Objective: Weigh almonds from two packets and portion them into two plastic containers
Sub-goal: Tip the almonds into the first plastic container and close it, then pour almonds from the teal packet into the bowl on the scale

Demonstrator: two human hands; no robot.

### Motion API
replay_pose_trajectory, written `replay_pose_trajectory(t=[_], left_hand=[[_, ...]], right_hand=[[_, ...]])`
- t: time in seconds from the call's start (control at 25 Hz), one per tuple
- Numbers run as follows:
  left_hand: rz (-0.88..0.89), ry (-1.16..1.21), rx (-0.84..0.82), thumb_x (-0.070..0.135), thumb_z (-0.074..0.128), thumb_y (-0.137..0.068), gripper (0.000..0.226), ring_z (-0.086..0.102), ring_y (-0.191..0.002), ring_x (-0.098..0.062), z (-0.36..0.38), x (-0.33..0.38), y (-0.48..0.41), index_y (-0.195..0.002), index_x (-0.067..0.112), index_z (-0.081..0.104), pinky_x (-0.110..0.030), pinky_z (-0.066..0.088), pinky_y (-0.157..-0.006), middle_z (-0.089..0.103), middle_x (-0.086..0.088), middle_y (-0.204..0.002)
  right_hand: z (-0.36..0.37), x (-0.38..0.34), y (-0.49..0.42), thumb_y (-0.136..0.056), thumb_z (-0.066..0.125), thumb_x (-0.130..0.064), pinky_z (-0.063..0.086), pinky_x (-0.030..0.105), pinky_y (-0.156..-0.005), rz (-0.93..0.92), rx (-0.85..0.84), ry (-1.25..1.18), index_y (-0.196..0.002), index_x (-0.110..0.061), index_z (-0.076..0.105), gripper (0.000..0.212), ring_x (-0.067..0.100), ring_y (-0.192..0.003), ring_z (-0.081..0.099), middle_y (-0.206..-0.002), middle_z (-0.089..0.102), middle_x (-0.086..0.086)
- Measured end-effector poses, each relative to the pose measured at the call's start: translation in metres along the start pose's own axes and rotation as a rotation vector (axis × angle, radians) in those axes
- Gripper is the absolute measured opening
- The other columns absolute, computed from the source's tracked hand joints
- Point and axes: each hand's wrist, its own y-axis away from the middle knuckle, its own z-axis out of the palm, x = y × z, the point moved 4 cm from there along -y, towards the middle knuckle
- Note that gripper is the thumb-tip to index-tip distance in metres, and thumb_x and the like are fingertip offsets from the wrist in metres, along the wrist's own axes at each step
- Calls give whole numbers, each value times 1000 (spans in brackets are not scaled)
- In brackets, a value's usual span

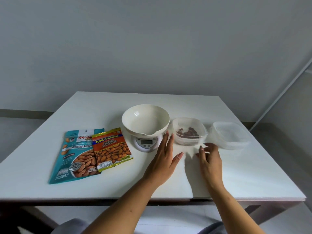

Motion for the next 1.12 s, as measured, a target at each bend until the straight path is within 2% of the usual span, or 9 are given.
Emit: replay_pose_trajectory(t=[0.08, 0.2, 0.28, 0.4, 0.52, 0.64, 0.72, 0.92, 1.12], left_hand=[[-42, 116, 52, 63, 20, -88, 80, 0, -148, -3, -12, 1, 17, -153, 18, 14, -5, 4, -111, 2, 6, -162], [8, 194, 410, 36, 40, -98, 42, 47, -128, -9, -59, -11, 46, -130, 14, 54, -26, 40, -106, 52, -1, -136], [-22, 150, 615, 27, 43, -96, 29, 57, -109, -13, -107, -27, 61, -114, 14, 62, -31, 49, -90, 61, -1, -114], [-233, -85, 772, 26, 51, -94, 20, 53, -104, -25, -179, -68, 79, -106, 14, 61, -33, 45, -83, 60, -7, -108], [-600, -325, 676, 36, 59, -90, 34, 44, -113, -36, -220, -114, 98, -115, 12, 56, -46, 45, -88, 53, -15, -121], [-949, -324, 504, 47, 63, -85, 60, 43, -120, -38, -236, -146, 124, -126, 7, 44, -49, 44, -90, 44, -21, -130], [-984, -264, 485, 45, 66, -84, 61, 53, -115, -37, -239, -156, 132, -124, 5, 43, -47, 46, -86, 51, -20, -127], [-981, -312, 379, 31, 55, -94, 26, 64, -85, -26, -243, -178, 137, -109, 12, 64, -35, 48, -70, 71, -9, -103], [-918, -12, 646, 18, 50, -97, 25, 65, -86, -33, -264, -188, 159, -104, 0, 67, -30, 43, -67, 71, -20, -102]], right_hand=[[4, -7, 17, -95, 49, -17, 41, 33, -74, 1, 15, 35, -115, -9, 50, 22, 31, -93, 58, -104, 61, 11], [22, -25, 50, -91, 53, -10, 46, 38, -76, -87, 6, 27, -108, -12, 53, 17, 28, -90, 58, -103, 60, 8], [47, -42, 76, -88, 53, -13, 48, 39, -85, -246, -115, 17, -109, -14, 54, 21, 27, -96, 58, -106, 56, 4], [99, -83, 108, -92, 50, -26, 33, 21, -105, -442, -429, 94, -128, -16, 48, 38, 20, -125, 45, -133, 48, 2], [140, -112, 131, -97, 38, -44, 20, 31, -119, -590, -593, 250, -145, -26, 31, 52, 14, -145, 17, -157, 24, -4], [164, -119, 141, -89, 3, -61, 2, 39, -122, -608, -696, 501, -150, -35, 16, 68, 13, -149, -3, -162, 7, -8], [171, -121, 142, -77, -11, -65, -5, 41, -121, -608, -729, 591, -151, -36, 8, 82, 14, -149, -10, -162, -1, -9], [179, -125, 139, -67, -21, -69, -6, 44, -121, -606, -741, 639, -151, -35, 0, 93, 14, -147, -16, -162, -8, -7], [181, -124, 139, -66, -26, -69, -7, 44, -120, -650, -730, 682, -151, -35, -4, 94, 13, -147, -18, -161, -12, -7]])
